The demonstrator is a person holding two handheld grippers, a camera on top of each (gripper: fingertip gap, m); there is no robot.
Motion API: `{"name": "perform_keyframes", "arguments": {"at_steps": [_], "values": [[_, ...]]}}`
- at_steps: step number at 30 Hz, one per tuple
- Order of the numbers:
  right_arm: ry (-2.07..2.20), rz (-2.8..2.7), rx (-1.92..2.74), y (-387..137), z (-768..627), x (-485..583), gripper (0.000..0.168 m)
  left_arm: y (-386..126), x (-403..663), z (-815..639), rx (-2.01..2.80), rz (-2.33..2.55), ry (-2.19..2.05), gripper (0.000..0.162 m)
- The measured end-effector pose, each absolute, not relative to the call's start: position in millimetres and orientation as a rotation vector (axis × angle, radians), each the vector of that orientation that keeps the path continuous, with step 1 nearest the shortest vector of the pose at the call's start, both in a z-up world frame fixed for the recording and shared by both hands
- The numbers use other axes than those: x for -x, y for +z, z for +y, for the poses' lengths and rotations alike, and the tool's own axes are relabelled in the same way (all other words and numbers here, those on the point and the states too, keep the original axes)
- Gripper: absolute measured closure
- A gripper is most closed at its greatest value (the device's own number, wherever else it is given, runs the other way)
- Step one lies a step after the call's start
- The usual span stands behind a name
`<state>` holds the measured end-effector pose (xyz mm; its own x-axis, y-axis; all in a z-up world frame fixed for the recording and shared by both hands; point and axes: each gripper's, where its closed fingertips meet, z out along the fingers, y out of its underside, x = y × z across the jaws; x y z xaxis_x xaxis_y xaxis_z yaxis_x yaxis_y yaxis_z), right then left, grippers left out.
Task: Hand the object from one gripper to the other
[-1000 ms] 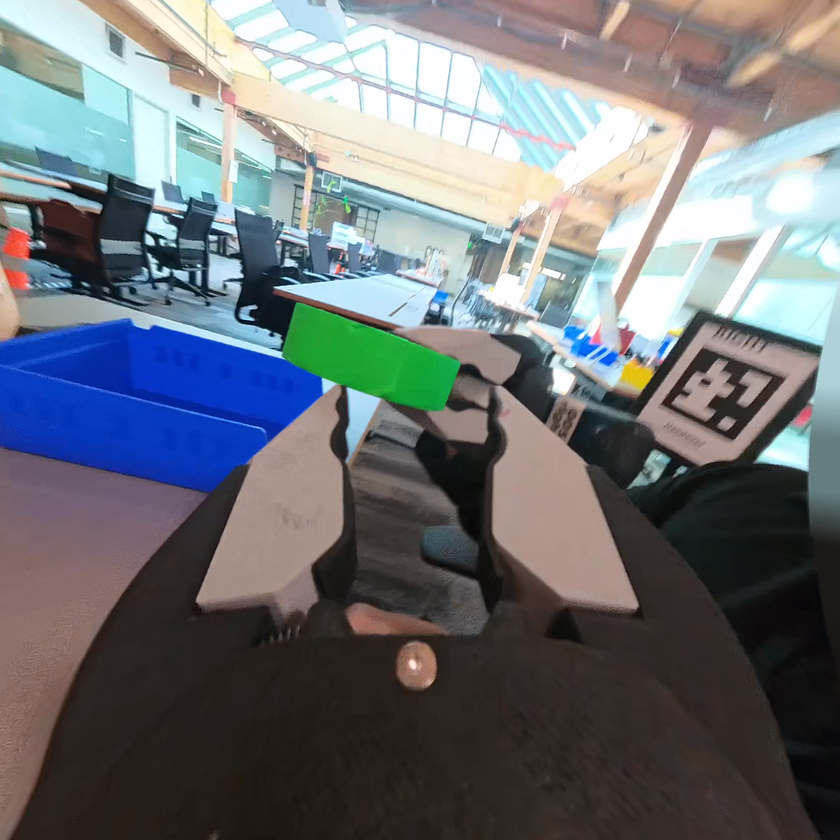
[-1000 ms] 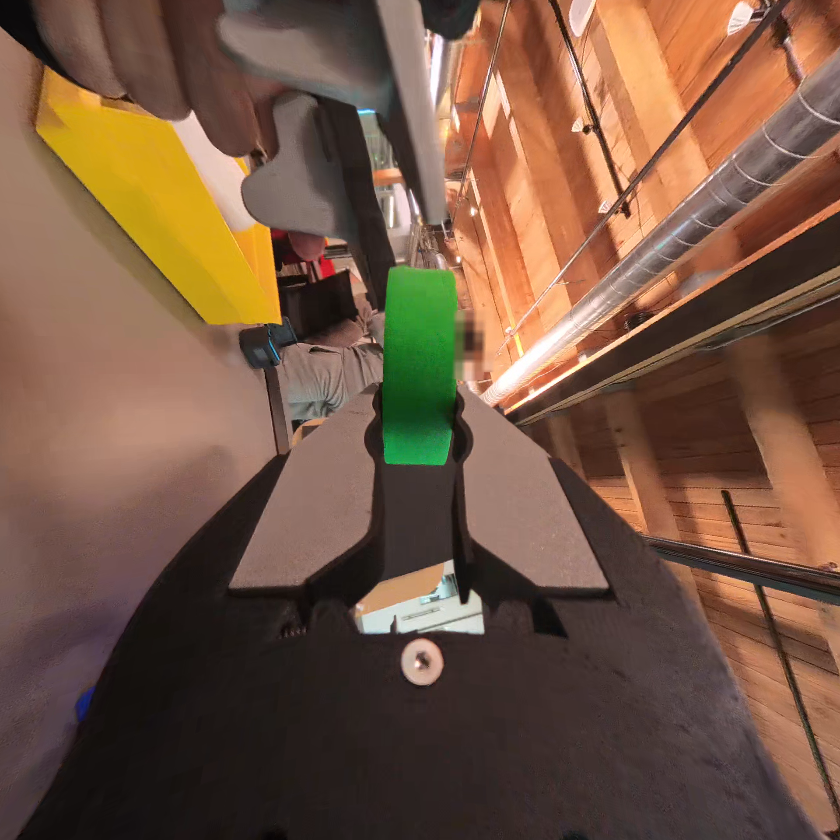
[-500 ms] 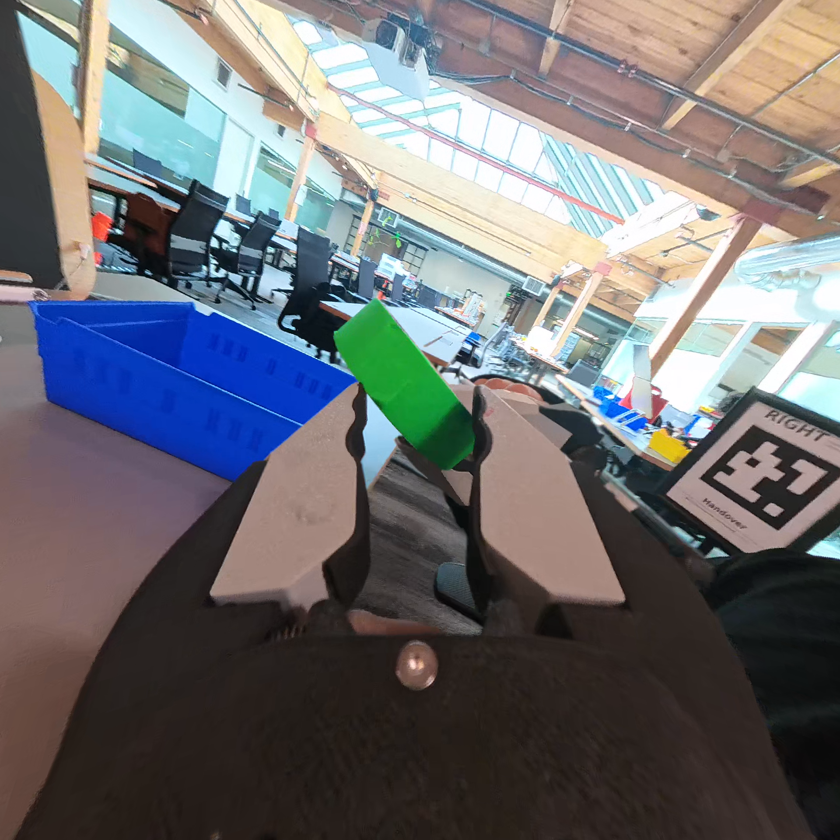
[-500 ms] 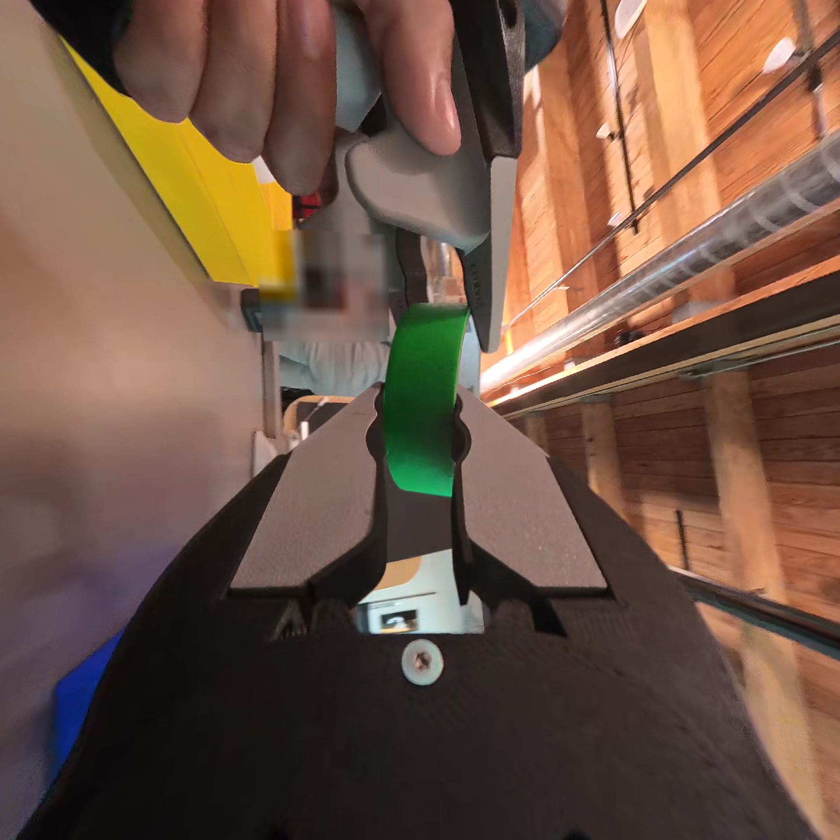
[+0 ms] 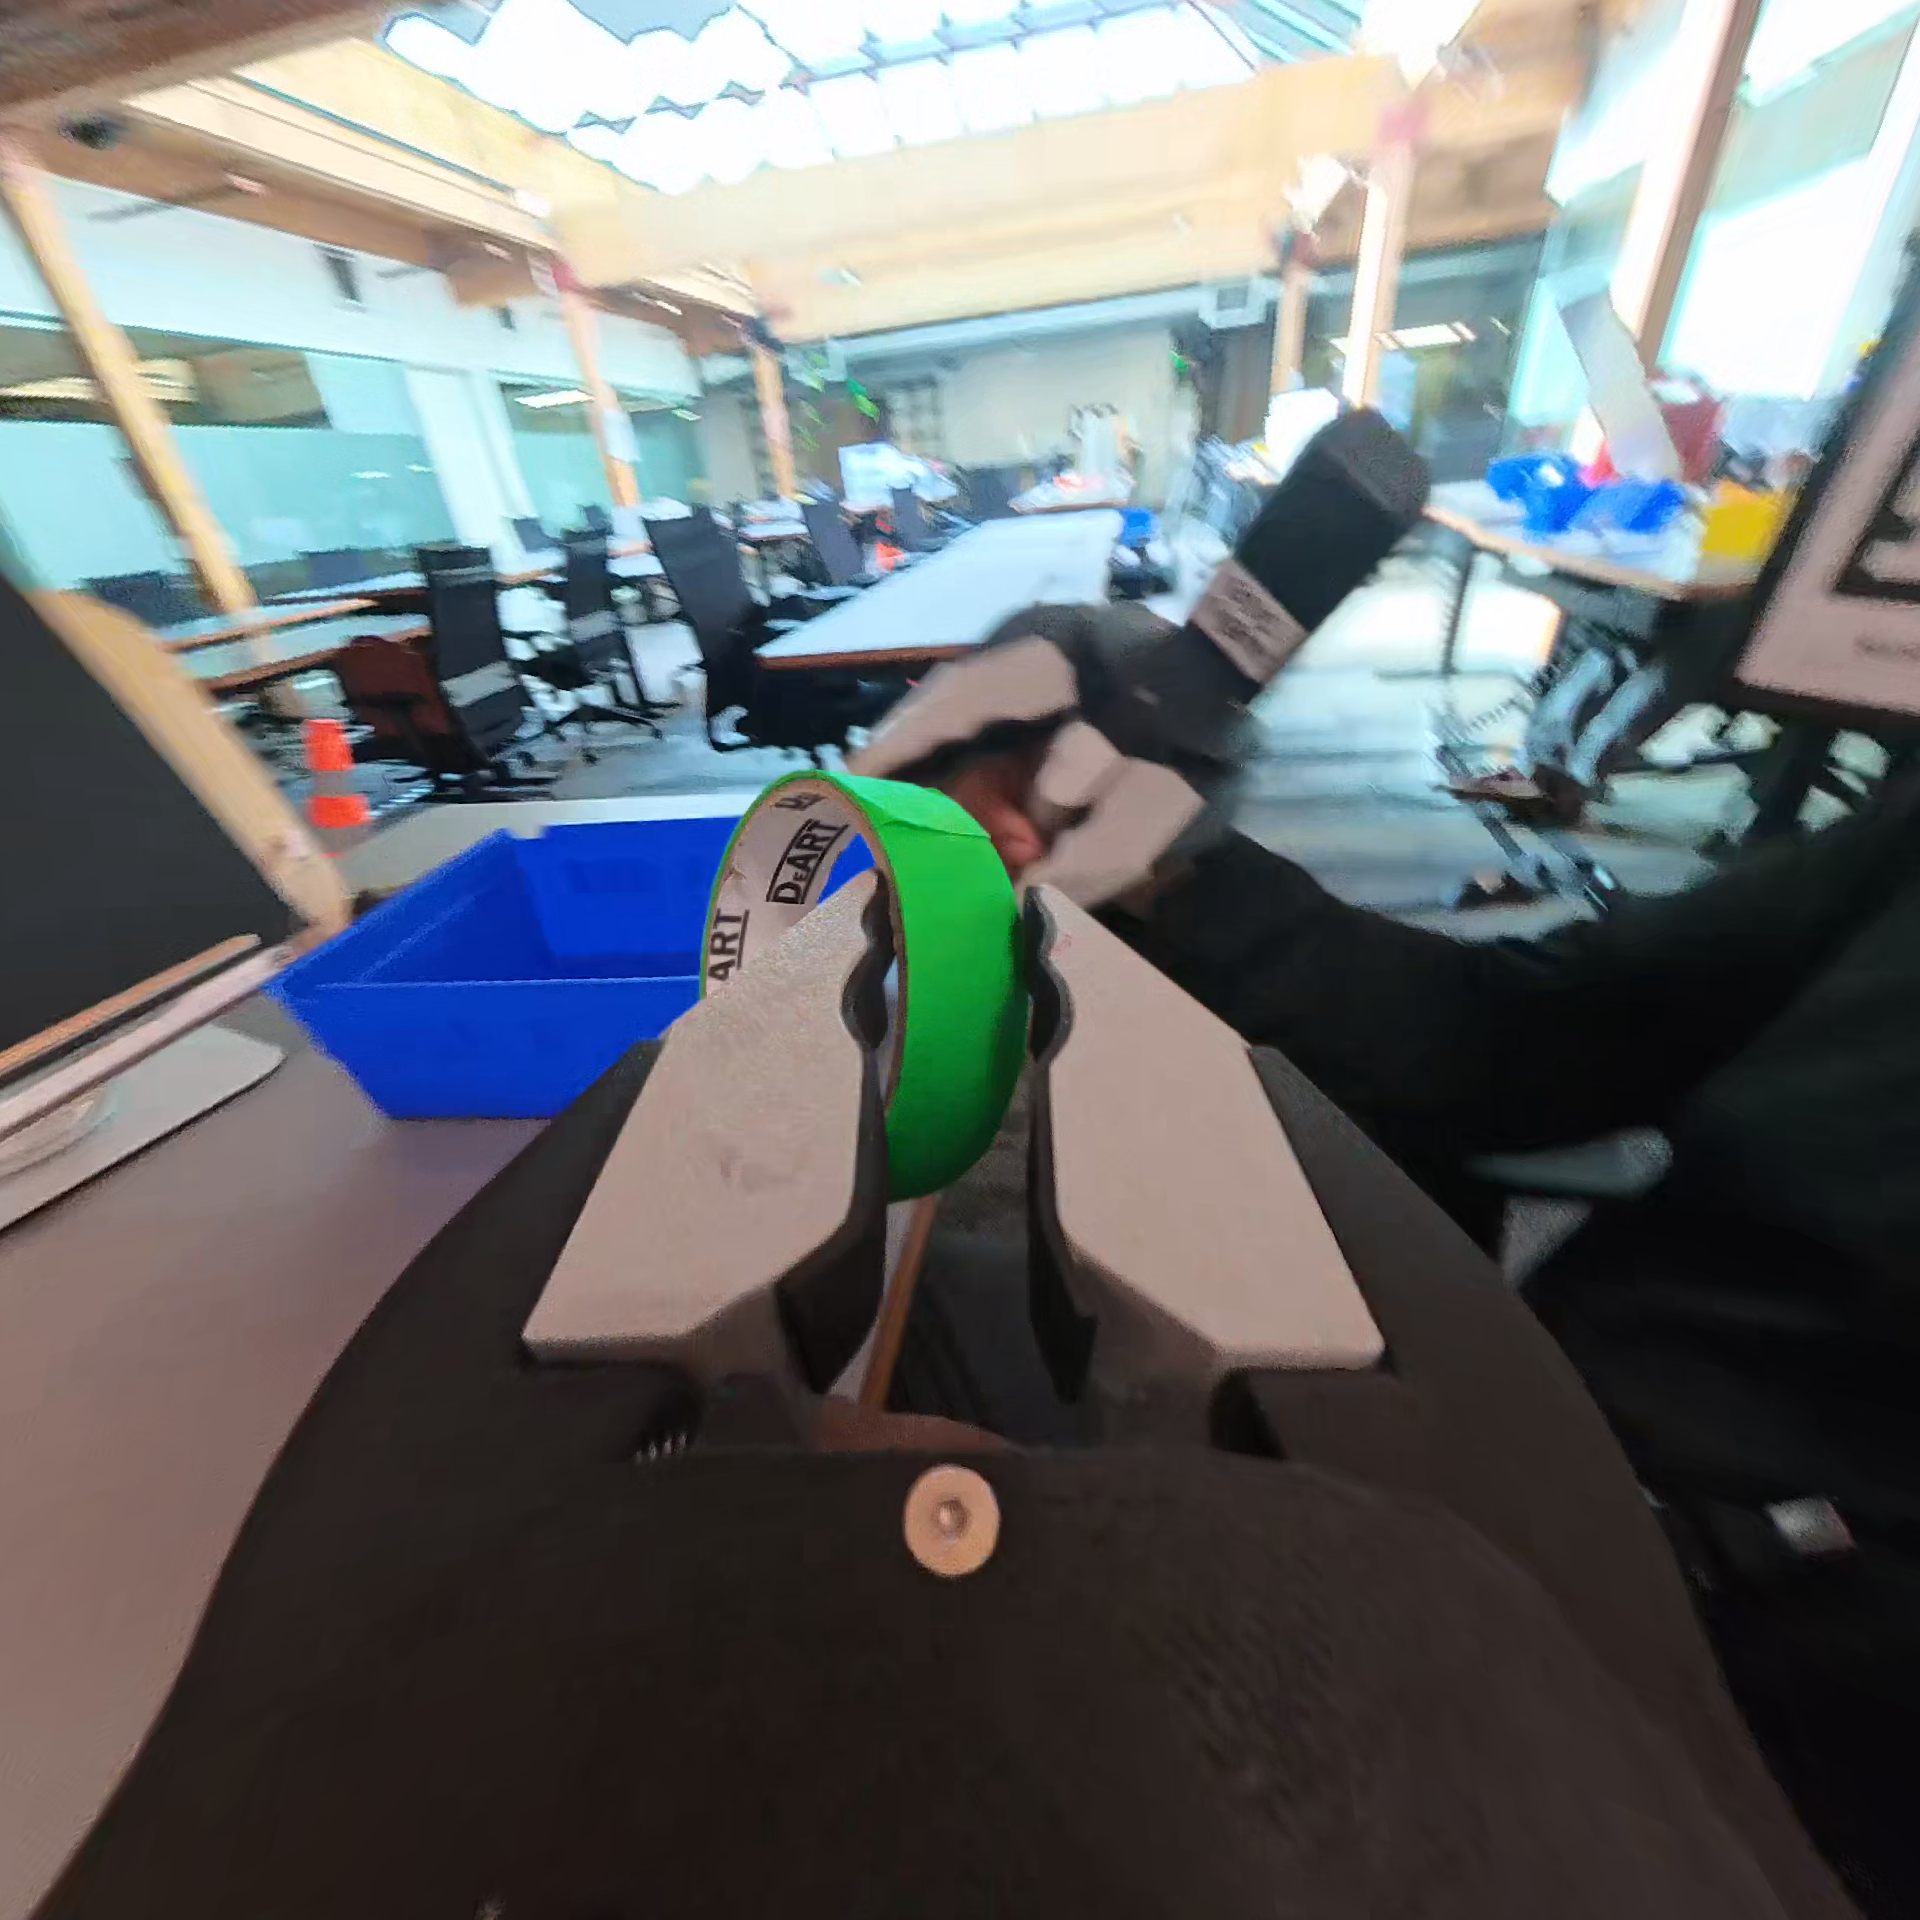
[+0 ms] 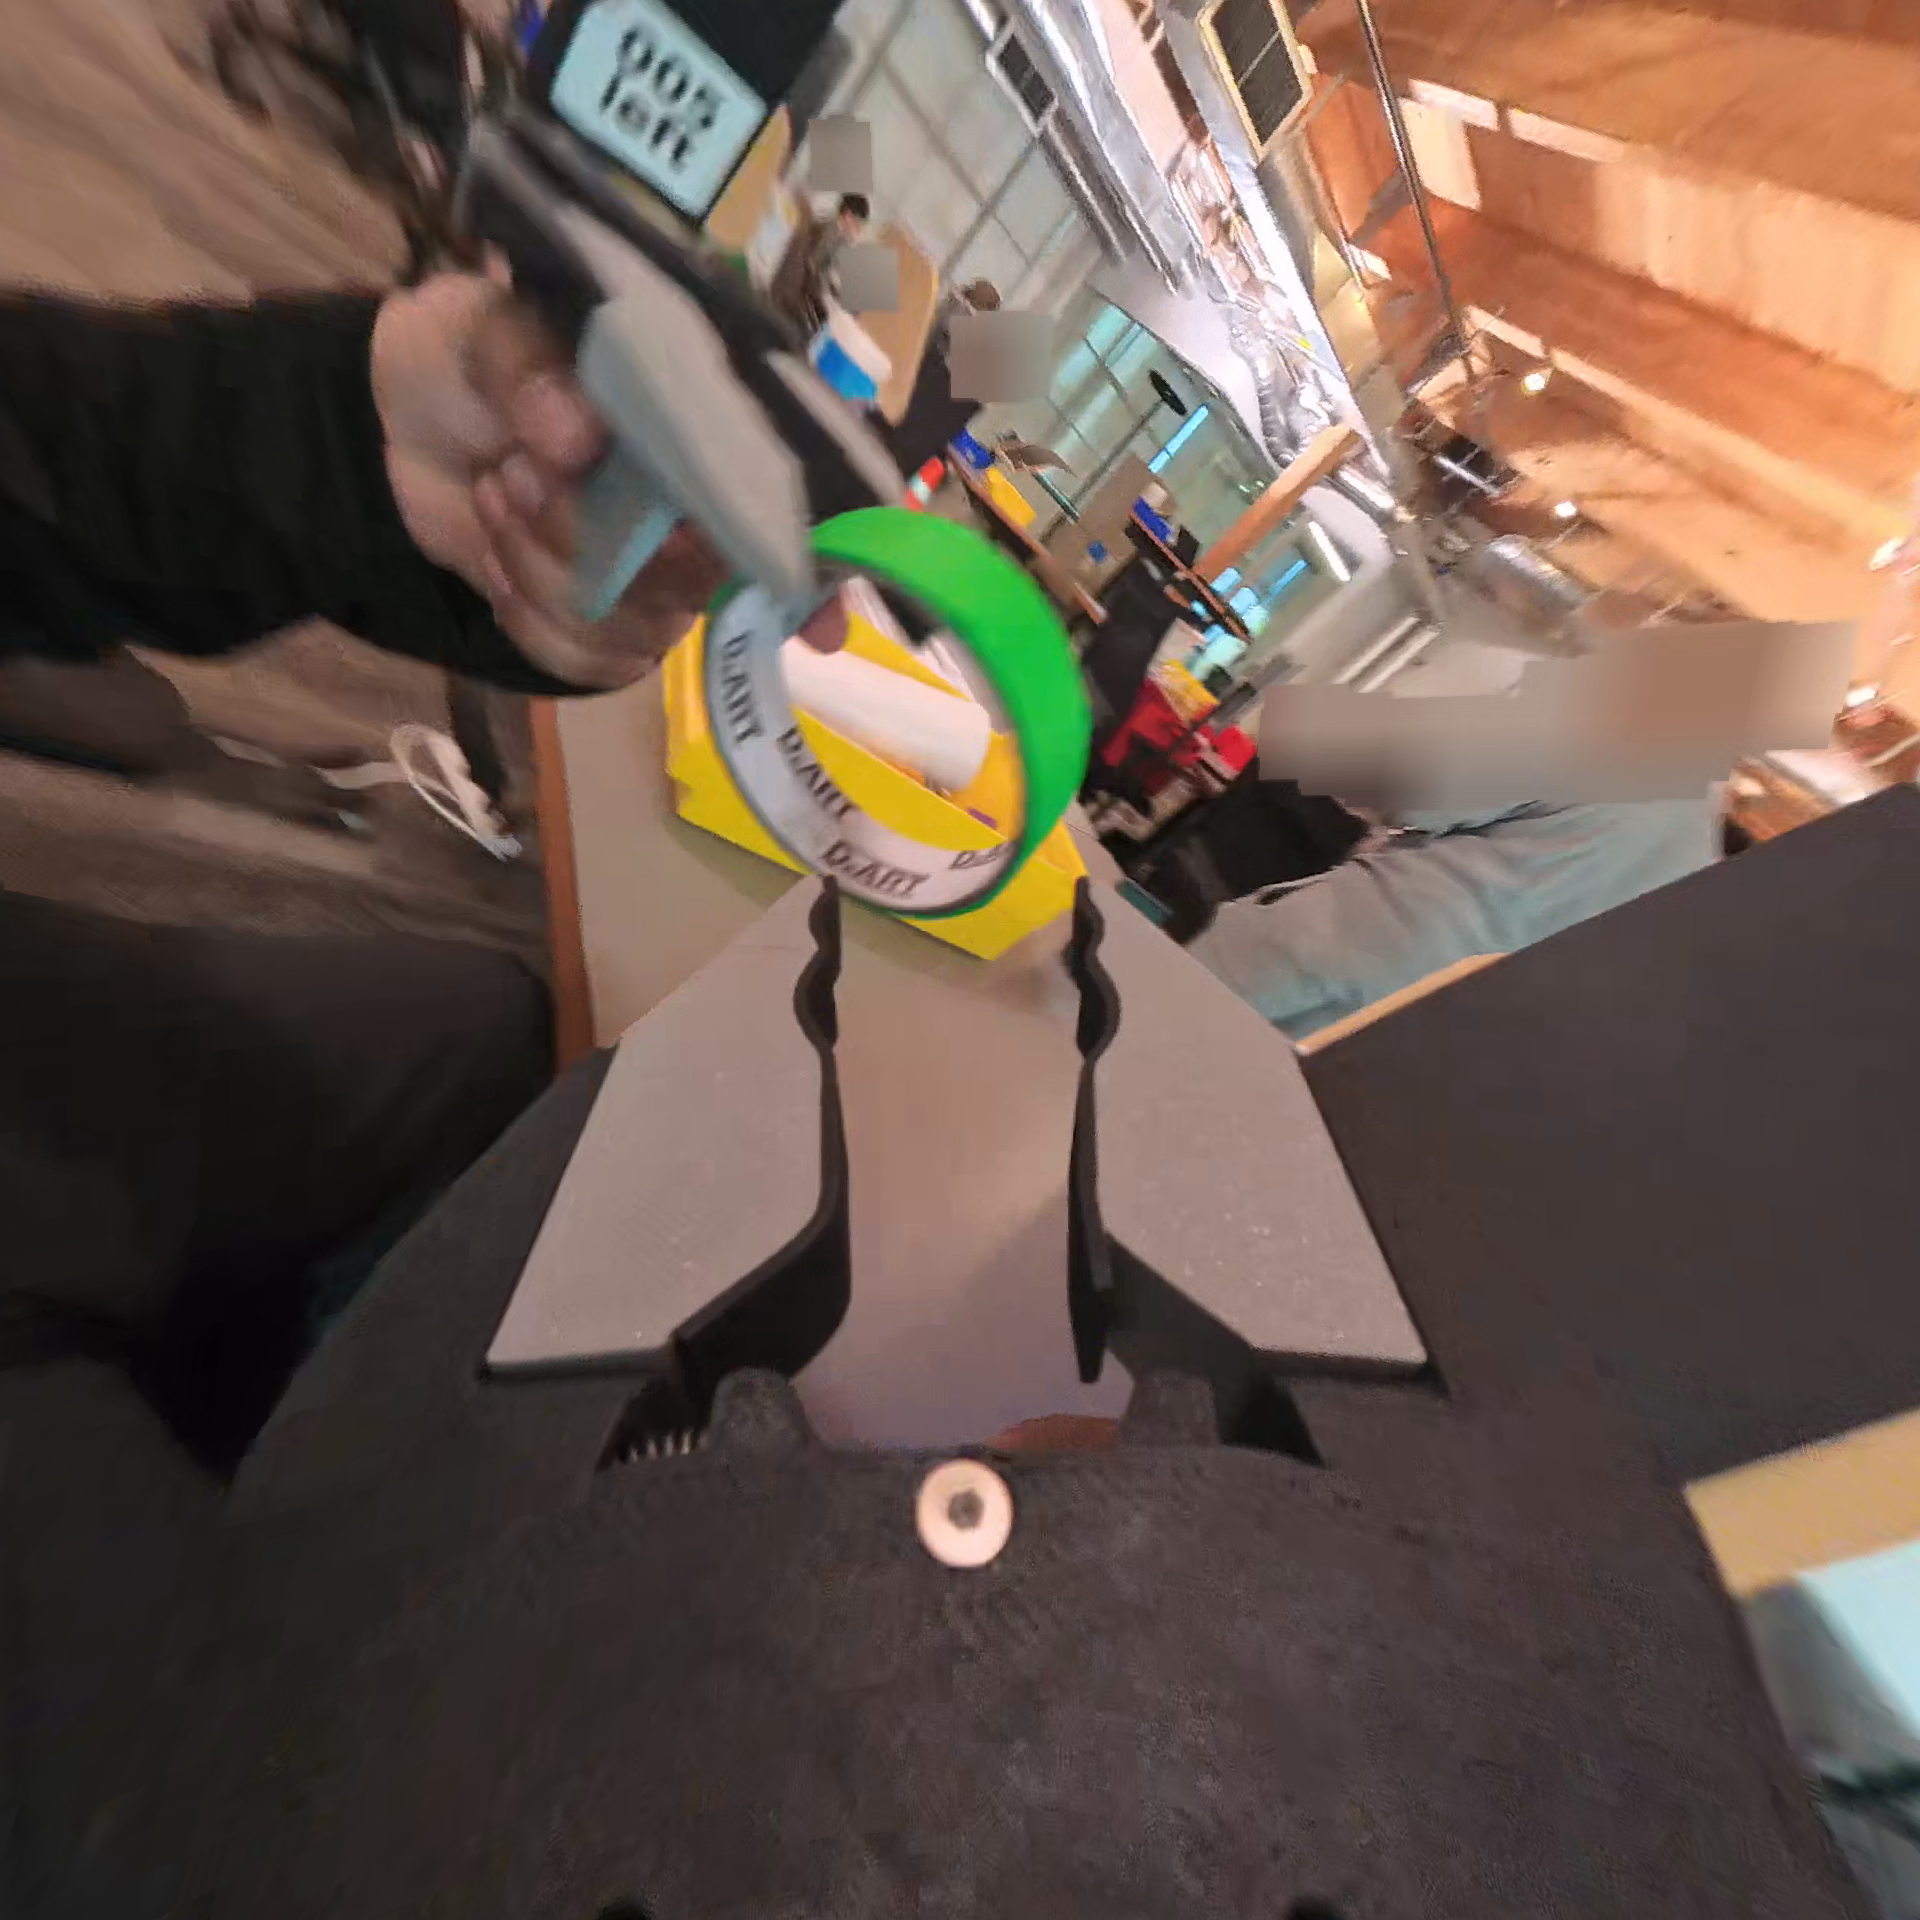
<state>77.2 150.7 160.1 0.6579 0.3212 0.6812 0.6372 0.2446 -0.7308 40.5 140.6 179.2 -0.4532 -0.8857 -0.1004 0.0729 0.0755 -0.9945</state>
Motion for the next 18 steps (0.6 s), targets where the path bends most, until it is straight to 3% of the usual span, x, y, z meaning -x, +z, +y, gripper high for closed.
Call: {"name": "perform_keyframes", "arguments": {"at_steps": [4, 6, 11, 18], "values": [[0.079, -0.849, 1.278, 167.3, 129.8, -69.1, 0.118, 172.5, -17.5, 92.0, 0.638, 1.748, -1.64, 0.14], [0.208, -0.926, 1.171, 168.0, 108.1, -51.0, 0.146, 175.1, -11.3, 82.6, 0.589, 1.769, -1.705, 0.14], [0.402, -0.975, 1.307, 156.2, 99.7, -37.5, 0.137, 173.4, -4.9, 77.7, 0.547, 1.799, -1.786, 0.14], [0.365, -1.019, 1.275, 151.7, 98.1, -31.4, 0.143, 167.5, -11.0, 68.9, 0.554, 1.817, -1.836, 0.139]]}}
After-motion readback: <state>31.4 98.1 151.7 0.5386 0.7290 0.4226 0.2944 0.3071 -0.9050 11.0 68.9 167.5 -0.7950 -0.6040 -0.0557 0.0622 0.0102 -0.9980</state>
